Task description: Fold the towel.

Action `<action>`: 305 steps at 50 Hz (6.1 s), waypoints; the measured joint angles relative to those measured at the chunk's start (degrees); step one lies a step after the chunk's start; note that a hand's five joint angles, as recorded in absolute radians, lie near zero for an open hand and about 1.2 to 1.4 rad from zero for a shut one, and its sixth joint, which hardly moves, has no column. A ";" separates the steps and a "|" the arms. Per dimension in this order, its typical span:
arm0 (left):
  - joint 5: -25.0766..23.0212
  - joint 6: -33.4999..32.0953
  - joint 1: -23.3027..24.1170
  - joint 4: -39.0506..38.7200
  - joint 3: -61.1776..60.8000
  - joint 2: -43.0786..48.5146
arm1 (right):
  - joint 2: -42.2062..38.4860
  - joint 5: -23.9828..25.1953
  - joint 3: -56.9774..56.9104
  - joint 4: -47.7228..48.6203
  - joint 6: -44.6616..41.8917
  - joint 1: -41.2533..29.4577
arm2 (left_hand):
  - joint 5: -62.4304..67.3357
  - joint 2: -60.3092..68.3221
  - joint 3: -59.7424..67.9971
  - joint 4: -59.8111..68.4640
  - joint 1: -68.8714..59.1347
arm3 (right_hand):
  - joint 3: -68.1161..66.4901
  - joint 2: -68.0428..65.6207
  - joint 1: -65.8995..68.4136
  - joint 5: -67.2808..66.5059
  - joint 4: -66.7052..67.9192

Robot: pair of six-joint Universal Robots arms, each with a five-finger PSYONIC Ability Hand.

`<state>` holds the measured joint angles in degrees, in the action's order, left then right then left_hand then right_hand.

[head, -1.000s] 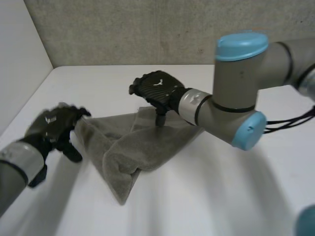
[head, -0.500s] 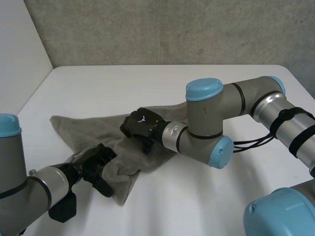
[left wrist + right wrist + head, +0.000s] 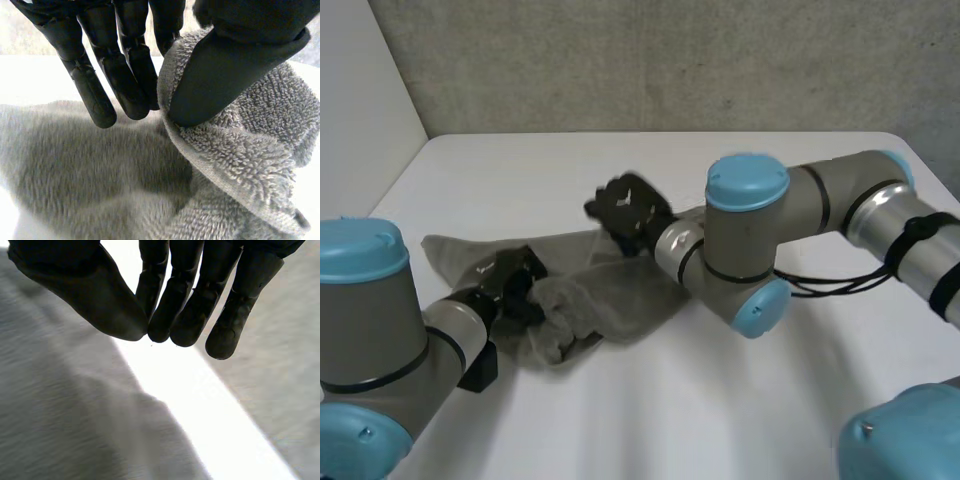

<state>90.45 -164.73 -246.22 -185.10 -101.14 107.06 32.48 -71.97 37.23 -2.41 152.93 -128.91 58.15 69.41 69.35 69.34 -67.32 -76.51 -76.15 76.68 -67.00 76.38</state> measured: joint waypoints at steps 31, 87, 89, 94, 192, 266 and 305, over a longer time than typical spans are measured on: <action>-2.10 -9.88 9.73 7.38 -6.80 -13.90 | -4.42 20.75 -2.27 -15.64 6.63 0.17 | 0.27 0.27 0.30 0.43 -0.23 | 42.61 42.28 -42.37 42.81 -42.56; -5.54 -35.86 -2.07 -7.40 1.72 1.67 | 30.43 -1.82 40.93 -10.48 -4.12 5.65 | 1.30 0.36 0.40 0.46 -1.63 | -0.27 0.16 1.50 0.34 0.08; -6.84 -36.56 -2.23 -7.64 0.78 1.44 | 30.73 -1.73 42.51 -10.77 -3.14 5.77 | 1.30 0.36 0.40 0.46 -1.63 | -0.19 0.44 1.21 0.43 0.00; -8.12 -36.63 -2.07 -7.77 0.46 0.10 | 31.62 -1.79 44.16 -9.39 -0.58 6.28 | 1.30 0.36 0.40 0.46 -1.88 | 31.46 32.39 -31.50 32.20 -31.42; -7.68 -23.10 -0.69 -18.10 -0.96 8.49 | 43.79 10.67 59.73 4.28 11.42 24.02 | -32.54 -33.75 -33.71 -33.75 31.65 | -0.06 0.51 -0.43 0.12 0.03; -7.08 -35.31 -7.45 -39.22 21.06 -5.36 | 41.90 -0.84 31.04 14.36 -5.33 18.02 | 1.33 0.35 0.39 0.46 0.16 | -0.46 -0.69 -0.22 -0.71 0.04; -13.81 -48.08 -9.03 -32.47 -5.71 5.22 | 34.59 0.80 50.38 6.92 -2.56 19.85 | 1.33 0.35 0.39 0.47 0.16 | 62.39 62.02 -63.30 63.44 -61.46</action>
<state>76.64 -212.82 -255.25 -217.57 -106.85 112.28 67.07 -71.16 87.61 4.50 150.37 -109.06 59.48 69.76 69.74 69.82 -67.16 -14.13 -14.13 13.38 -3.55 14.92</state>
